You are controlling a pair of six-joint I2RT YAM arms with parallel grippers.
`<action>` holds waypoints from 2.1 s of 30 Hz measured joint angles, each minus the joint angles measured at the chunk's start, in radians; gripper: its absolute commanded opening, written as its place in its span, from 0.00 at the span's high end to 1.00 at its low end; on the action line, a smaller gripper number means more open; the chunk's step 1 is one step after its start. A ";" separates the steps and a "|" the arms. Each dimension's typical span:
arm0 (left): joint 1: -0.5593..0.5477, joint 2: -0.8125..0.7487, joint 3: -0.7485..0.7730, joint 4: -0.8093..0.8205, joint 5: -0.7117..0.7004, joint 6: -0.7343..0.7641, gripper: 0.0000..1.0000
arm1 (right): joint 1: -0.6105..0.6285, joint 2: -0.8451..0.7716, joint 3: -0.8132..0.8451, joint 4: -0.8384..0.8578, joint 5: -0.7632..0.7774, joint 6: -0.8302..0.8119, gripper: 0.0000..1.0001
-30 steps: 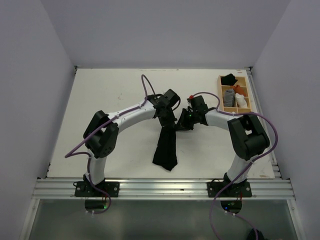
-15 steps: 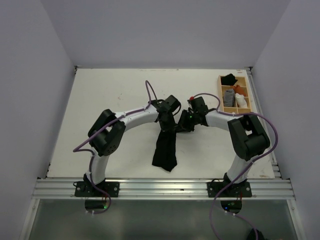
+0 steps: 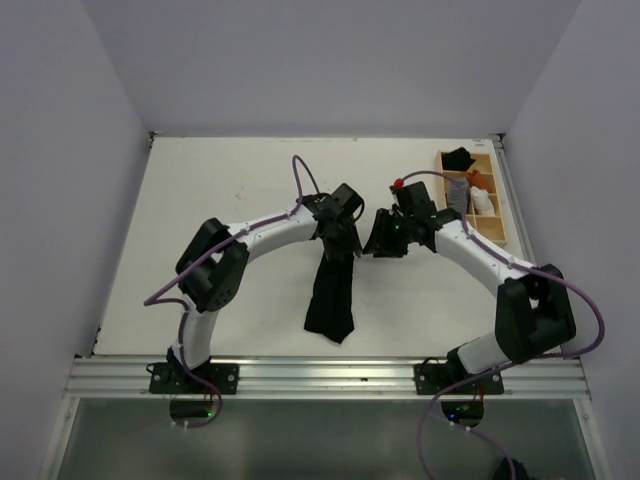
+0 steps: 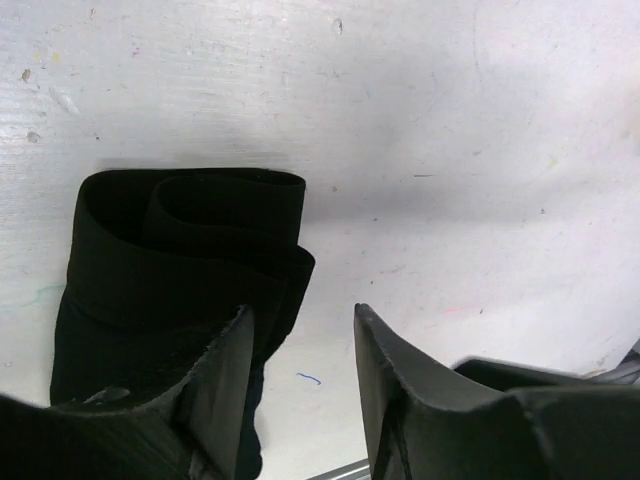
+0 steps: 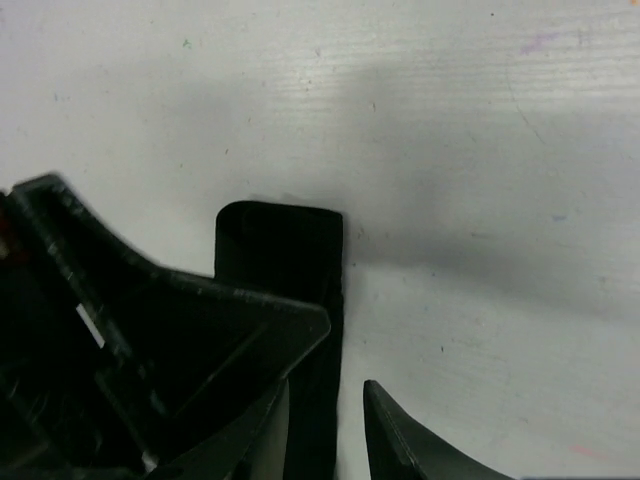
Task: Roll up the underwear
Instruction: Fold the underwear
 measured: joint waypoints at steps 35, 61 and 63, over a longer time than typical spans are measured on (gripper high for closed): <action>0.252 0.037 -0.022 0.129 0.475 1.105 0.53 | 0.045 0.040 -0.021 0.055 -0.107 0.081 0.50; 0.269 -0.158 -0.227 0.314 0.201 0.901 0.50 | 0.166 0.208 0.146 -0.016 0.034 0.066 0.43; 0.274 -0.160 -0.227 0.314 0.196 0.893 0.50 | 0.171 0.226 0.146 -0.021 0.035 0.060 0.43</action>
